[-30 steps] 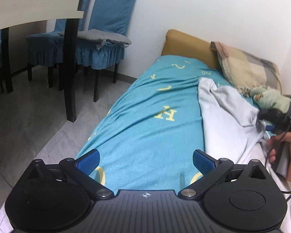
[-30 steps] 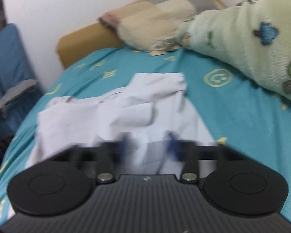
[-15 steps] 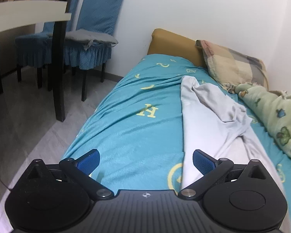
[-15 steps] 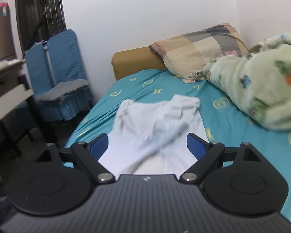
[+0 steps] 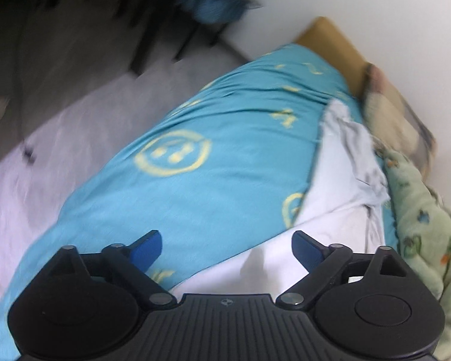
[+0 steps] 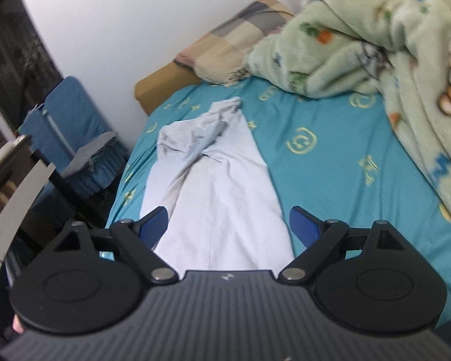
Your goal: Fold clothes
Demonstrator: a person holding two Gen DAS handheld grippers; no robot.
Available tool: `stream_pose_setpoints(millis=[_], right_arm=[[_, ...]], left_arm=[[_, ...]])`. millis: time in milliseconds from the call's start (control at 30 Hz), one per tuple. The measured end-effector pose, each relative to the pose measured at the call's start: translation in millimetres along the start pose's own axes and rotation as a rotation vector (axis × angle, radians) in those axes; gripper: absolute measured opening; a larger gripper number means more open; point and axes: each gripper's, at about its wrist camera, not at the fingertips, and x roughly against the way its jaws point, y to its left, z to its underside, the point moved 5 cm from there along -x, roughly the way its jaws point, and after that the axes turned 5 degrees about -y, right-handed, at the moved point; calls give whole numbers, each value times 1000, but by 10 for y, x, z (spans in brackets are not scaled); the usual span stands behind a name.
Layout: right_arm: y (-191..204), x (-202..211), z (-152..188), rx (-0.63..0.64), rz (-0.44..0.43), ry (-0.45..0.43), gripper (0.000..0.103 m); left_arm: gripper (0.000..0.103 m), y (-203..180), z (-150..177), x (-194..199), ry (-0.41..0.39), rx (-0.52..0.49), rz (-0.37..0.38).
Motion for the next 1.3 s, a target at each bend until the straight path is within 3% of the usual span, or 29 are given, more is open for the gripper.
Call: stream_pose_setpoints(millis=[200,300,367,400,433,567,667,767,867,1000,1100,1233,1300], right_arm=[[-93,-92,74,-43,-1,46,89],[-107,-117,119,-62,-10,73,89],[-101,-120,131,-71,-24,84,89],[-97,-116,136,-73,-30,85,89],[-97,-108,133,-74,-32,83,89],[-157,-63,106,-101,-38,71,89],[-226,-41,83,-137,-42,64,89],[-281,-18,58,-170,-47,50,89],[-321,28,17,-184,-44,22,89],[-370,74,-31,-185,-39,-5,89],[-409,69,-22,-202,-33,4,89],[-428,53,8,-214,-33,19,89],[-421,36,19,-217,-41,29,89]], left_arm=[[83,98,150,92,38,15,-38],[56,80,226,140,39,-11,-78],[15,74,251,177,32,-39,-118],[3,72,264,193,29,-46,-130],[1,53,282,223,22,-66,-140],[0,-287,360,564,-107,-253,-125],[0,-695,593,973,-245,-462,-72],[0,-1129,999,1414,-377,-681,23],[0,-1479,1468,1699,-430,-839,135],[0,-1740,2065,1609,-279,-939,228],[0,-1753,2238,1462,-213,-979,222],[14,-1548,1796,1303,-140,-810,164],[30,-1408,1441,1249,-118,-712,143]])
